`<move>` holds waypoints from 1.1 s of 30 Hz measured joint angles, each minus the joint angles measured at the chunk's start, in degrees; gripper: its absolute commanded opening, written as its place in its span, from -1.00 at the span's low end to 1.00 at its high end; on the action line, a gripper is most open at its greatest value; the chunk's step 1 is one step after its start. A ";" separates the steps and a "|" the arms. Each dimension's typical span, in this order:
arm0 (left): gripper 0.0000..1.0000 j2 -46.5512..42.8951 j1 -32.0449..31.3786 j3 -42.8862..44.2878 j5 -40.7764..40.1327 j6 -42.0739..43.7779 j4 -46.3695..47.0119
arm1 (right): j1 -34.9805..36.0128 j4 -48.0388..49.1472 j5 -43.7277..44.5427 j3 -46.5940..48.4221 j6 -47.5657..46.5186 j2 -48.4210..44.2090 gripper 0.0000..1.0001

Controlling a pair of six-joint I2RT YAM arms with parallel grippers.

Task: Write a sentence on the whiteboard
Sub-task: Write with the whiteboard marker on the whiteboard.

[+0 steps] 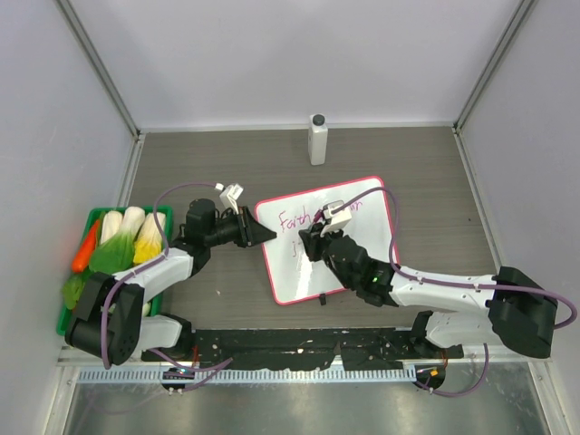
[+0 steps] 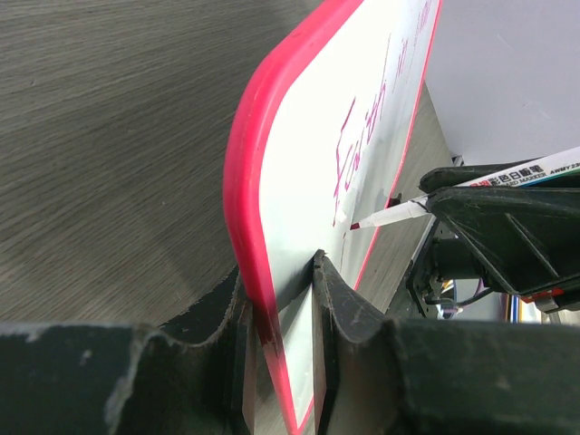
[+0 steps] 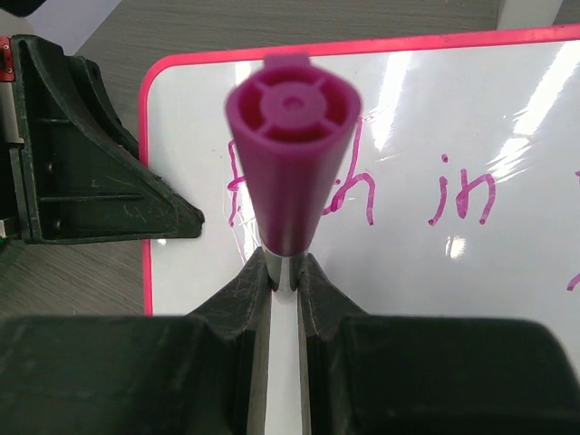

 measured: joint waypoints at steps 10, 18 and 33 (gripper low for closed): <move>-1.00 0.15 0.02 0.02 0.02 0.35 0.04 | -0.17 -1.92 -1.60 -0.33 0.66 -0.85 -0.98; -1.00 0.26 0.02 0.04 -0.02 0.79 0.04 | -0.17 -2.86 -1.01 -1.05 0.85 -1.77 -0.98; -1.00 0.26 0.02 0.04 -0.04 0.98 0.02 | -1.44 -3.91 0.74 2.49 -1.11 -0.11 -0.98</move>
